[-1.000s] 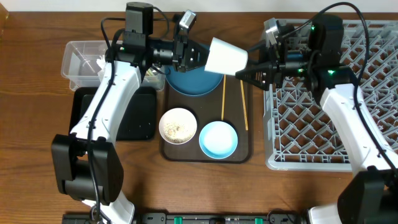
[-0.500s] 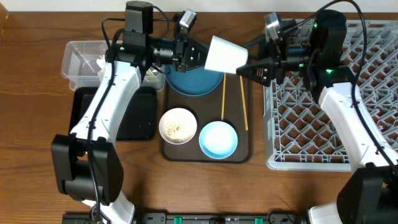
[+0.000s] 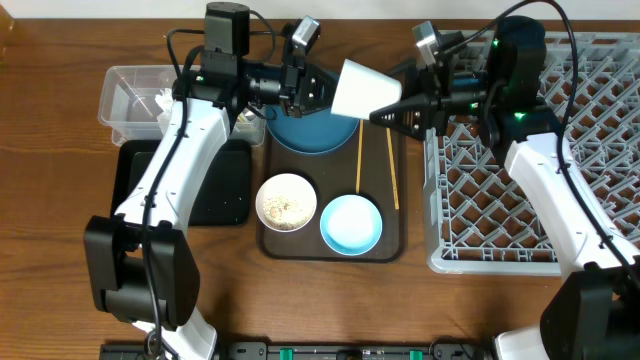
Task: Sort waste into correct bins and load items into the dishwasher rack
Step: 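Hand the white cup from the left gripper to the right gripper, then carry the cup with the right gripper and place it in the dish rack, then move the right gripper to the blue bowl and grasp its rim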
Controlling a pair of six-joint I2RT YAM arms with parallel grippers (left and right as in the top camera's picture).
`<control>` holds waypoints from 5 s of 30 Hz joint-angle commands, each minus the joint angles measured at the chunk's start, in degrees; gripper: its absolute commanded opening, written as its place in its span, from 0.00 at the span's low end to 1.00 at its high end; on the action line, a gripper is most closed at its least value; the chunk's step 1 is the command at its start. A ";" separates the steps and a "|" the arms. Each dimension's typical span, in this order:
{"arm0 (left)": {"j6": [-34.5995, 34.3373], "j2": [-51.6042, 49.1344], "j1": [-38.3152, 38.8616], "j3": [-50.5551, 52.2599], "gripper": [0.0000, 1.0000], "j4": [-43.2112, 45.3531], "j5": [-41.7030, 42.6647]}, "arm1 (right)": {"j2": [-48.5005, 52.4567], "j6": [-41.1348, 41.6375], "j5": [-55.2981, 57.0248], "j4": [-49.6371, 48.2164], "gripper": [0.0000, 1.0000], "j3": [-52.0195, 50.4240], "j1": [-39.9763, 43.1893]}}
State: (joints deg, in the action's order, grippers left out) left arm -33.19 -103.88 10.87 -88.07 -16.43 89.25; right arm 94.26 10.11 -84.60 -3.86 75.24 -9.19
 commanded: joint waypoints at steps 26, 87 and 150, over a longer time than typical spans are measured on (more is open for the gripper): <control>0.11 0.26 0.35 -0.66 0.23 0.28 0.76 | 0.55 5.77 -1.70 -7.06 0.45 0.83 0.52; 18.64 0.26 0.35 -0.66 0.38 -35.17 -77.09 | 4.59 -4.11 80.74 95.91 0.47 20.85 5.25; 18.58 13.92 0.28 -0.66 0.44 -44.76 -90.01 | 27.19 15.21 81.72 47.36 0.45 28.15 -16.39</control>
State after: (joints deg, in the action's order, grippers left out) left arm -14.96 -89.62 11.20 -88.09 -60.51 4.54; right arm 118.83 23.07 -4.47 44.64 103.72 -24.49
